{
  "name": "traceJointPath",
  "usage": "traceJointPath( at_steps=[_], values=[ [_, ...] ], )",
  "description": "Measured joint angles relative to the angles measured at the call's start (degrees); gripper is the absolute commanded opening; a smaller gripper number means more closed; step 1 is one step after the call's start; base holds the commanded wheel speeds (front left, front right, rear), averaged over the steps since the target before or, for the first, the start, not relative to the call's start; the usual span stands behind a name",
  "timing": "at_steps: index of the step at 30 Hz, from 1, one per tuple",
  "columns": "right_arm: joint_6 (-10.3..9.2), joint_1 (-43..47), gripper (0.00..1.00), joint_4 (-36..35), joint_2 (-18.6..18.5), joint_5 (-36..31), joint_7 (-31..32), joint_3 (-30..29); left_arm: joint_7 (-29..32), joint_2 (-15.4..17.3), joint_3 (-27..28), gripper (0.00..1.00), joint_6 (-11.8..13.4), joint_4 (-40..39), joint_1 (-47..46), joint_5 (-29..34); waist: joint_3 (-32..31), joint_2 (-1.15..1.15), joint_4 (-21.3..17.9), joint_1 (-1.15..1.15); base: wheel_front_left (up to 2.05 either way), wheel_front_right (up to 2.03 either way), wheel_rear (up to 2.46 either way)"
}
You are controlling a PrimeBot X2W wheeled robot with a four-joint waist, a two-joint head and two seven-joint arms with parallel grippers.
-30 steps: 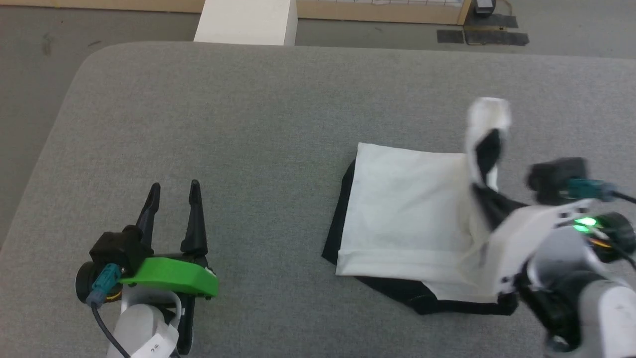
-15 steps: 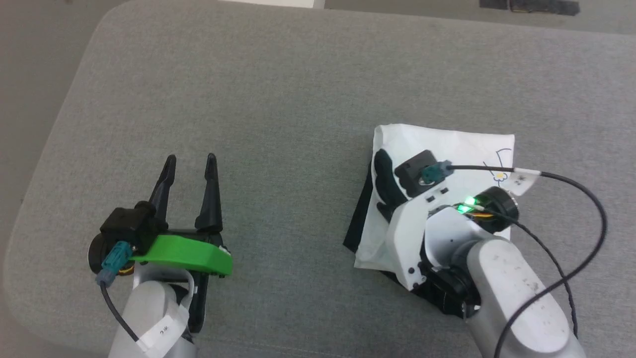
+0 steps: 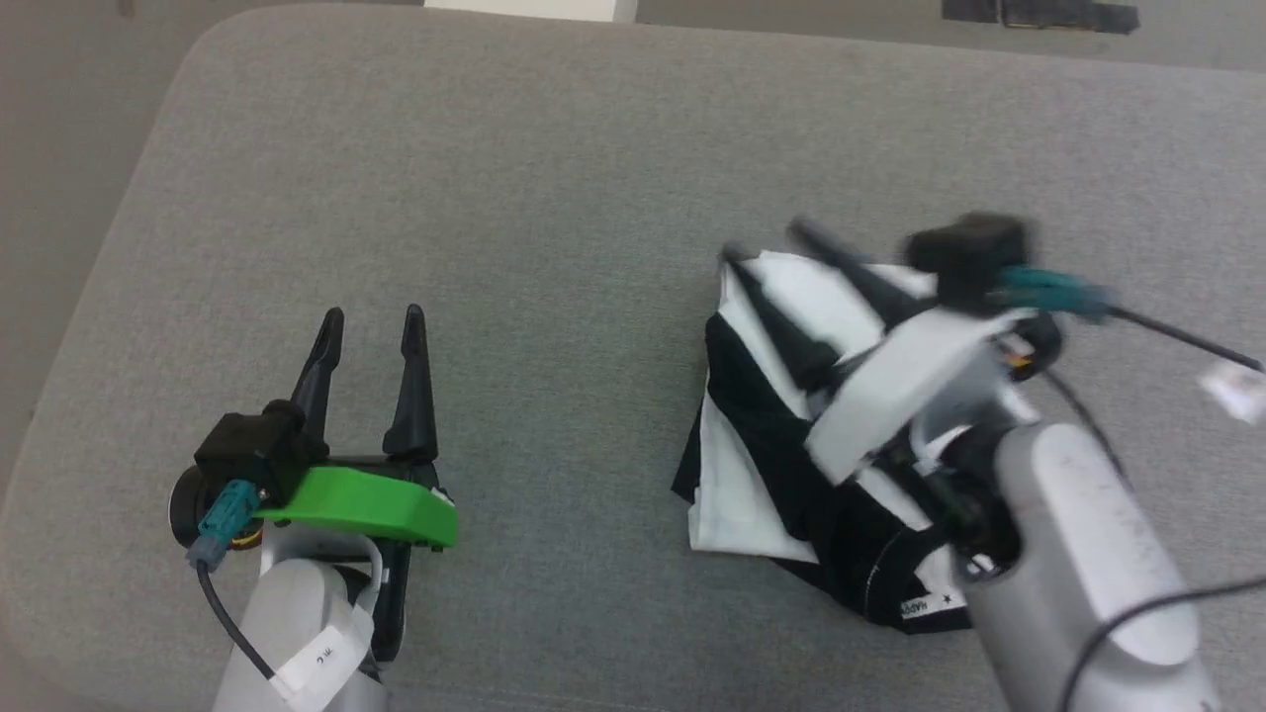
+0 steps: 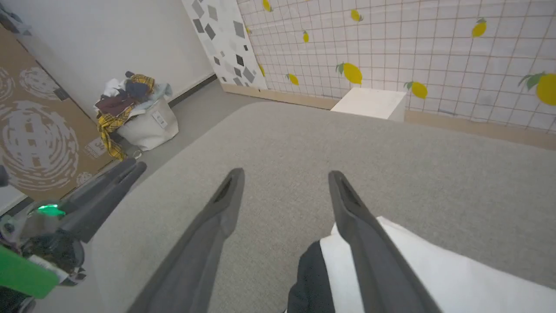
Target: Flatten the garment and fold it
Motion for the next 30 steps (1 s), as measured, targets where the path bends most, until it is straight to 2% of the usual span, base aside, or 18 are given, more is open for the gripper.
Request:
traceJointPath(
  at_steps=[3, 6, 11, 16, 20, 30],
  values=[
    [0.0, 1.2, 1.0, -4.3, 0.0, 0.3, -8.1, -5.0, 0.0, 0.0, 0.1, 1.0, 0.0, -0.1, 0.1, 0.4, -0.7, 0.0, -1.0, 0.0, 0.0, 0.0, 0.0],
    [-0.01, 5.5, 1.0, -6.1, 0.0, 0.0, -13.6, -11.1, 0.0, 0.0, 0.2, 1.0, 0.0, -0.3, 0.4, 0.5, -1.5, 0.0, -2.0, 0.0, 0.0, 0.0, 0.0],
    [-0.01, 13.3, 1.0, -3.3, -0.1, -1.0, -16.5, -18.5, 0.0, 0.0, 0.4, 1.0, 0.0, -0.6, 0.8, 0.7, -2.4, 0.0, -3.3, 0.0, 0.0, 0.0, 0.0],
    [-0.01, 15.9, 1.0, 3.5, -0.2, -2.2, -15.2, -20.7, 0.0, 0.0, 0.4, 1.0, -0.3, -0.7, 0.9, 1.0, -2.7, 0.0, -3.7, 0.0, 0.0, 0.0, 0.0],
    [-0.01, 15.8, 1.0, 9.7, -0.1, -0.6, -11.3, -20.4, 0.0, 0.0, 0.4, 1.0, -0.3, -0.7, 0.9, 1.0, -2.4, 0.0, -3.3, 0.0, 0.0, 0.0, 0.0],
    [-0.01, 8.9, 1.0, 23.7, -0.2, 4.1, -3.1, -19.1, 0.0, -0.1, -0.1, 1.0, -0.5, -0.5, 0.9, 0.9, -1.7, 0.0, -1.6, 0.0, 0.0, 0.0, 0.0]
  ],
)
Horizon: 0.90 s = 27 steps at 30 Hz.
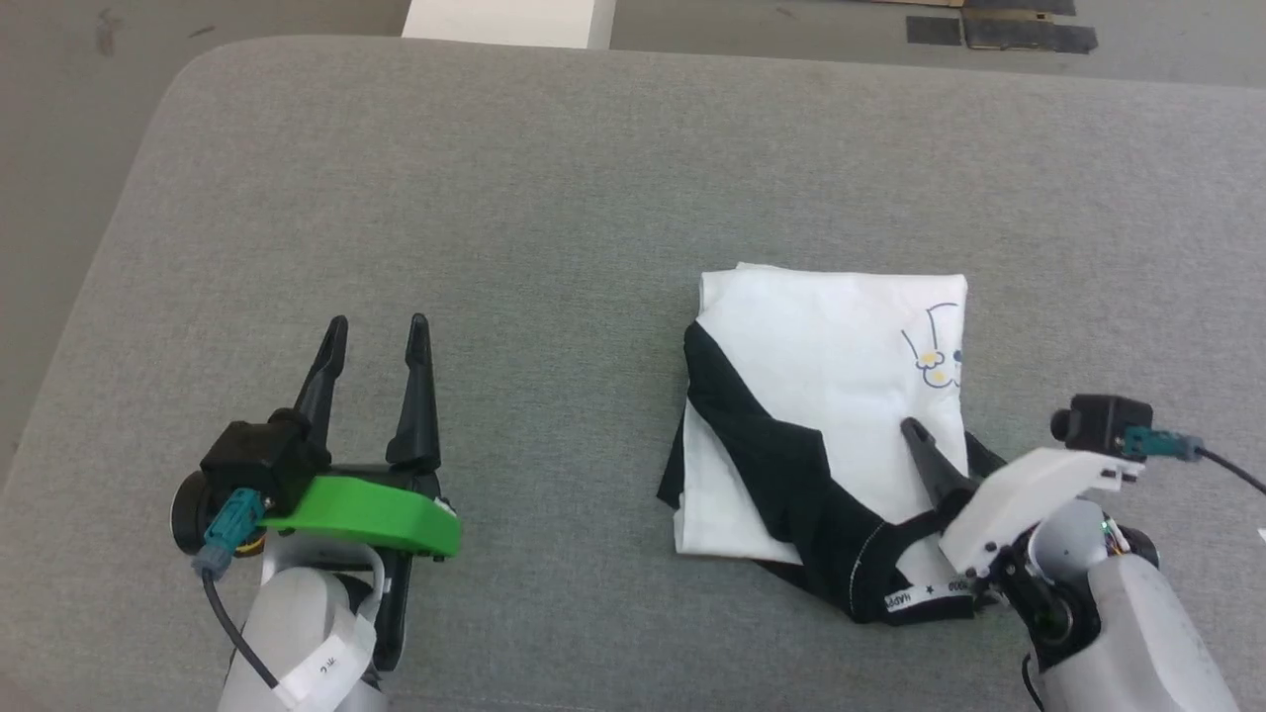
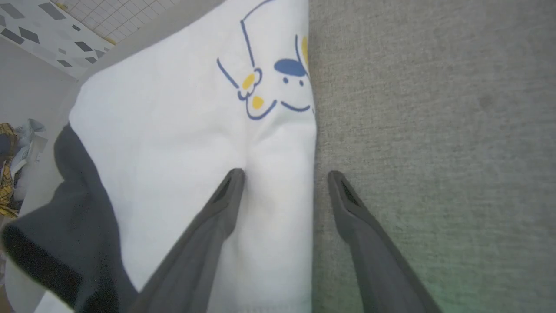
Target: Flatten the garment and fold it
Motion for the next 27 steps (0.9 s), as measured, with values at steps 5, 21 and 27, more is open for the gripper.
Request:
traceJointPath(
  at_steps=[5, 21, 27],
  values=[
    [0.0, -2.3, 0.16, 2.8, -0.3, 3.6, 2.4, 1.5, 0.0, 0.0, -0.1, 1.0, 0.0, 0.3, 0.1, 0.0, -0.5, 0.0, 0.6, 0.0, 0.0, 0.0, 0.0],
    [0.02, -6.6, 0.0, -15.1, -8.9, -22.6, 12.8, 9.8, 0.0, 0.5, 1.8, 1.0, -0.4, -2.6, 1.6, 2.5, -0.2, 0.0, -9.9, 0.0, 0.0, 0.0, 0.0],
    [0.02, -11.5, 0.0, -13.2, -15.9, -22.8, 11.0, 12.5, 0.0, 2.2, 0.4, 1.0, -0.5, -4.0, -1.4, 3.3, 1.8, 0.0, -15.8, 0.0, 0.0, 0.0, 0.0]
  ],
)
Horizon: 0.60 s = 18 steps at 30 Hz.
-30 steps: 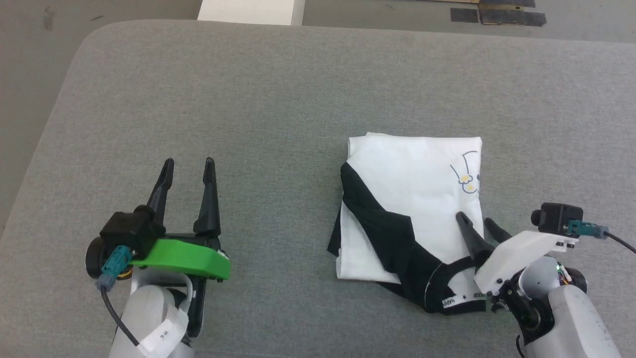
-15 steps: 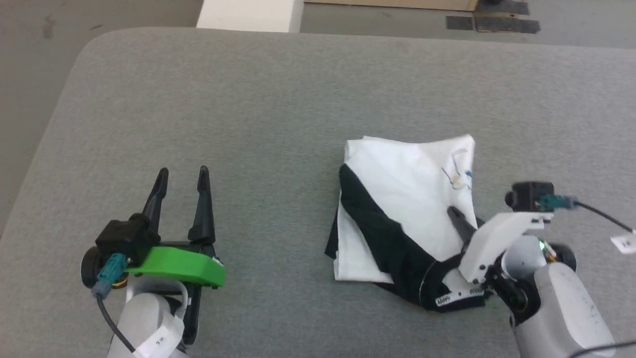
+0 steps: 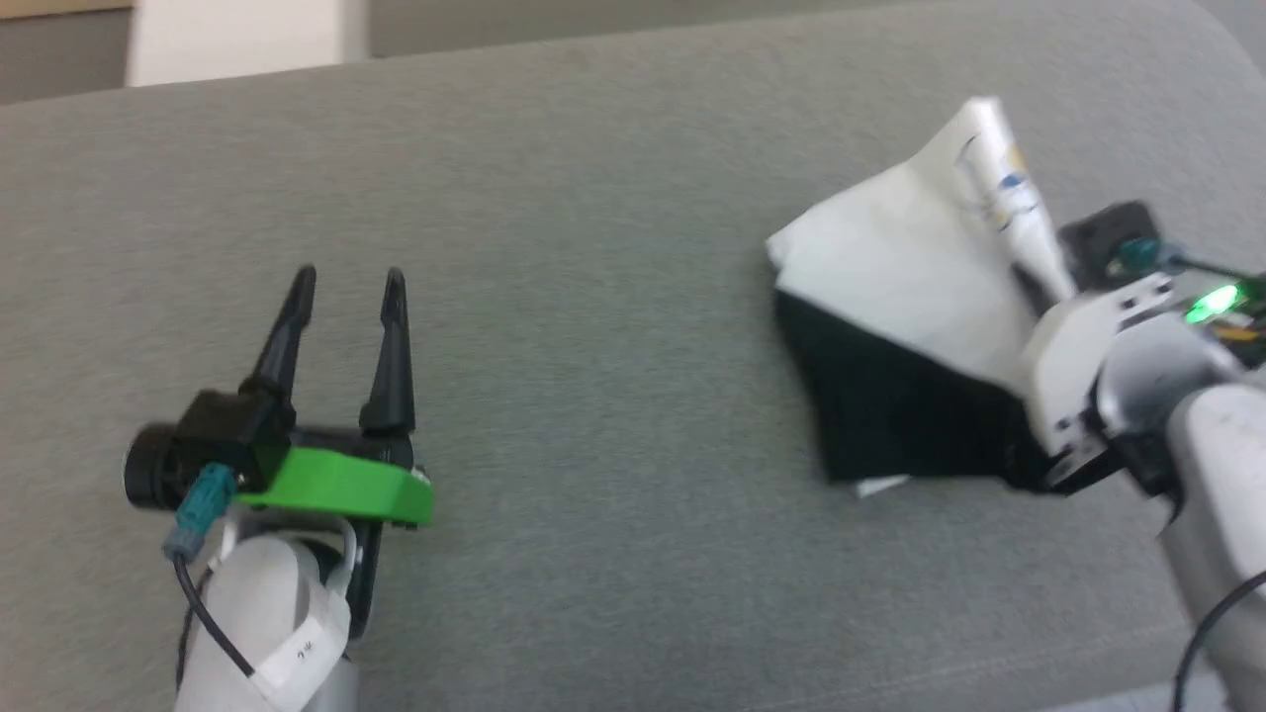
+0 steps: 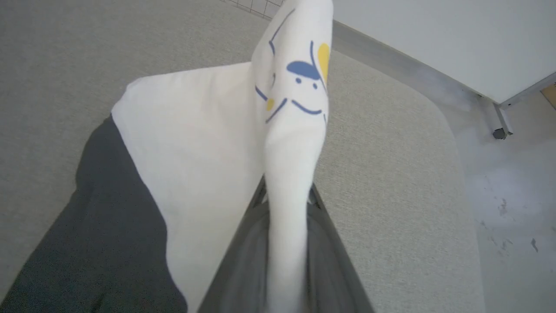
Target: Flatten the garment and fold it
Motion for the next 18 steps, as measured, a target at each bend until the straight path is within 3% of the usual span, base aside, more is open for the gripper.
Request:
traceJointPath(
  at_steps=[5, 8, 18],
  values=[
    [0.01, -5.3, 0.0, 6.3, -5.4, -3.2, -4.1, -2.1, 0.6, 2.3, -1.0, 1.0, 0.0, -2.6, -3.7, 0.8, 3.9, 0.0, -4.1, 0.0, 0.0, 0.0, 0.0],
    [0.01, -8.3, 0.0, 10.6, -6.8, -5.5, -6.6, -5.6, 2.1, 4.0, -1.4, 1.0, 0.0, -4.7, -5.3, 1.9, 6.9, 0.0, -5.5, 0.0, 0.0, 0.0, 0.0],
    [0.02, -16.0, 0.0, 20.5, -7.5, -14.7, -15.0, -19.3, 7.0, 7.8, -1.8, 1.0, 0.0, -9.9, -7.3, 2.3, 16.6, 0.0, -7.4, 0.01, 0.0, 0.0, 0.0]
  ],
)
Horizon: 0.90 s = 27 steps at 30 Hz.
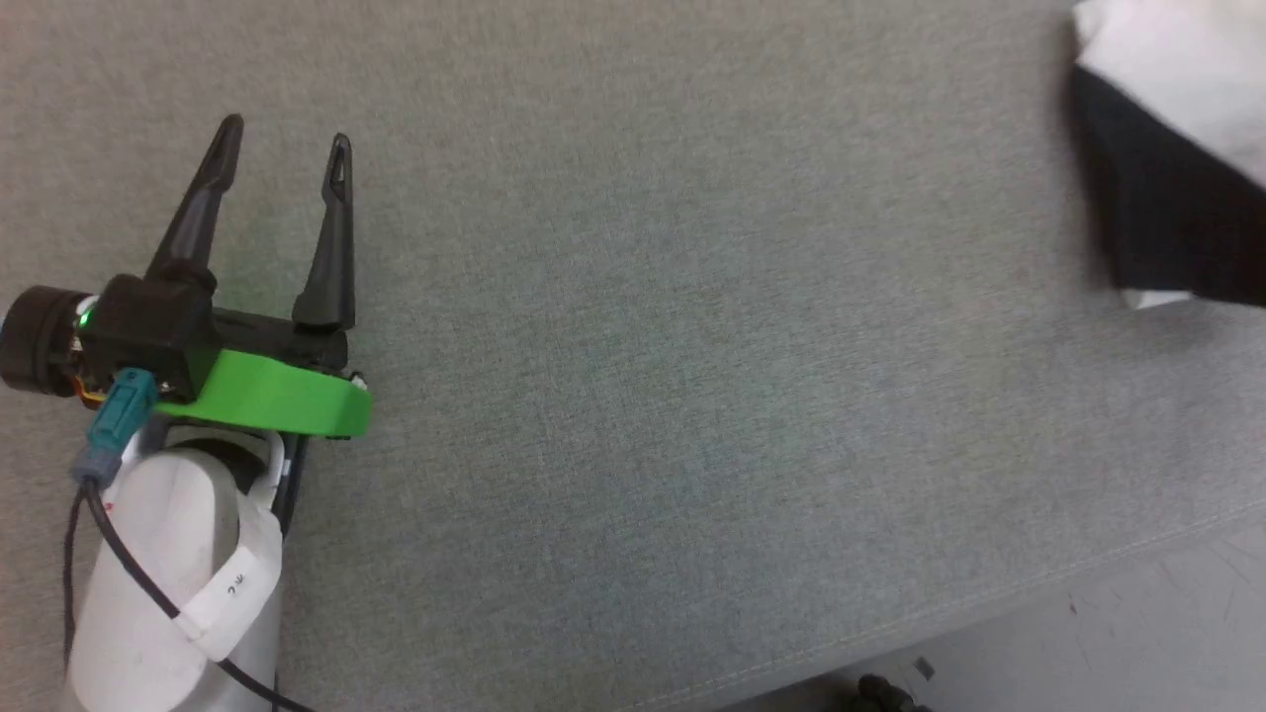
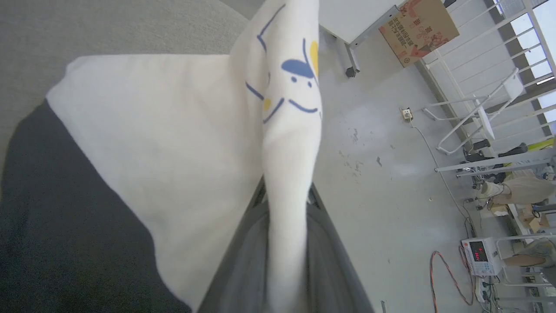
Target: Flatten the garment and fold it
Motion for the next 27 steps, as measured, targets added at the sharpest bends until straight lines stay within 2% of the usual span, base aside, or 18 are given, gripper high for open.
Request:
traceJointPath(
  at_steps=[4, 12, 13, 14, 15, 20, 21, 27],
  values=[
    [0.0, -2.0, 0.0, 2.6, 0.0, -3.6, -2.2, -4.6, 1.2, 0.8, 0.1, 1.0, 0.0, -1.9, 0.0, 0.0, 2.9, 0.0, 0.3, 0.0, 0.0, 0.0, 0.0],
    [-0.01, -5.4, 0.0, 6.3, -0.1, -11.2, -7.1, -10.1, 1.2, 1.6, 0.2, 1.0, 0.0, -2.9, -0.1, -0.1, 5.8, 0.0, 2.4, 0.0, 0.0, 0.0, 0.0],
    [0.0, -5.9, 0.46, 7.2, -0.1, -11.7, -7.4, -10.6, 1.2, 1.6, 0.1, 1.0, 0.0, -2.9, -0.1, -0.1, 5.9, 0.0, 2.7, 0.0, 0.0, 0.0, 0.0],
    [0.0, -6.4, 0.86, 8.2, -0.1, -11.9, -7.8, -11.2, 1.2, 1.6, 0.1, 1.0, 0.0, -2.8, -0.1, -0.1, 5.9, 0.0, 2.9, 0.0, 0.0, 0.0, 0.0],
    [-0.01, -6.8, 1.0, 9.0, -0.1, -12.1, -8.1, -11.5, 1.1, 1.6, 0.1, 1.0, 0.1, -2.7, -0.1, -0.1, 5.9, 0.0, 3.1, 0.0, 0.0, 0.0, 0.0],
    [-0.01, -7.7, 1.0, 12.5, -0.3, -15.1, -11.3, -13.2, -0.3, 1.0, -0.4, 1.0, 0.2, -0.3, -0.1, -0.7, 4.3, 0.0, 3.6, 0.0, 0.0, 0.0, 0.0],
    [-0.01, -7.7, 1.0, 14.1, -0.4, -14.7, -15.1, -15.1, -2.0, -0.1, -0.9, 1.0, 0.4, 1.9, -0.1, -1.1, 2.7, 0.0, 4.0, 0.0, 0.0, 0.0, 0.0],
    [-0.01, -7.0, 1.0, 15.1, 1.9, -10.9, -22.6, -15.3, -5.0, -2.9, -1.6, 1.0, 0.8, 7.0, 1.5, -3.8, -2.6, 0.0, 5.2, 0.0, 0.0, 0.0, 0.0]
  ],
)
